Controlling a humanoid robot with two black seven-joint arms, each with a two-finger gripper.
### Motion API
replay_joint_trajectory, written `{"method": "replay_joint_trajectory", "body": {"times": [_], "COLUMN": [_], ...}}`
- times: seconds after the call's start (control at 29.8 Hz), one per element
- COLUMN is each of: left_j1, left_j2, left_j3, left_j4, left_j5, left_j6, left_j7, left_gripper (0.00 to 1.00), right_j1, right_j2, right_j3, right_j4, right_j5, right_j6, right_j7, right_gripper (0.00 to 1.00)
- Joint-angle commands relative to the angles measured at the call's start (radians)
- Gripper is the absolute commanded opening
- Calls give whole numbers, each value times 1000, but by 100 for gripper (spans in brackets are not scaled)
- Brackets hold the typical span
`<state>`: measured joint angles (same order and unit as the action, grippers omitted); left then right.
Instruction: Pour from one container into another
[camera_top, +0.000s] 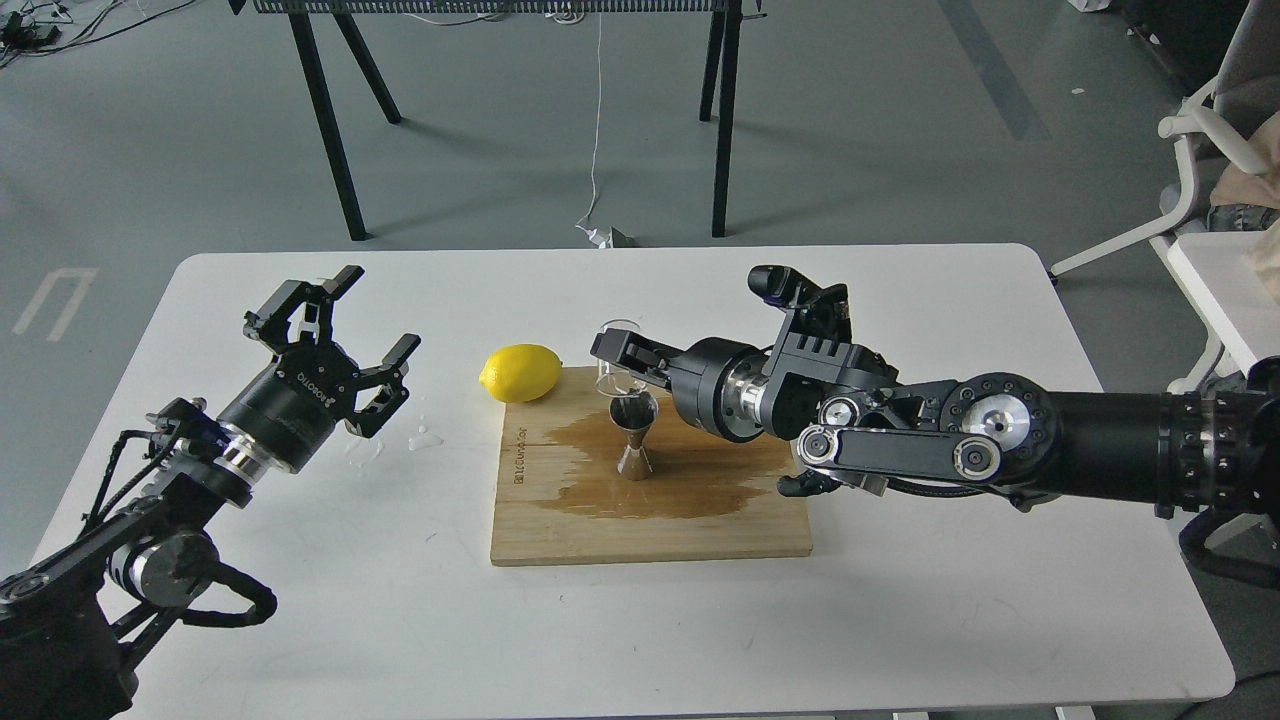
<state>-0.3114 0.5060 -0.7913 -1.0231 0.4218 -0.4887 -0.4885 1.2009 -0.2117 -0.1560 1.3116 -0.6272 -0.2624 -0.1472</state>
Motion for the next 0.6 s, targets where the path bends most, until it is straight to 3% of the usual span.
{"method": "replay_joint_trajectory", "body": {"times": [0.0, 0.34, 0.57], "left_j1": [0, -2, -3], "left_j2": [0, 3, 2], "left_j3": [0, -3, -6], "left_j4": [0, 0, 3], "left_j5": [0, 0, -2], "left_j6": [0, 0, 0], "left_j7": [0, 0, 0], "left_gripper": [93, 93, 93], "right_j1": [8, -39, -269], "right_j2": [2, -18, -70], "right_j3": [0, 140, 505], "right_j4": [0, 8, 6], "right_j5": [0, 109, 242], "right_j6": [0, -11, -14], "right_j7": [0, 0, -3], "right_gripper": [39, 39, 39]}}
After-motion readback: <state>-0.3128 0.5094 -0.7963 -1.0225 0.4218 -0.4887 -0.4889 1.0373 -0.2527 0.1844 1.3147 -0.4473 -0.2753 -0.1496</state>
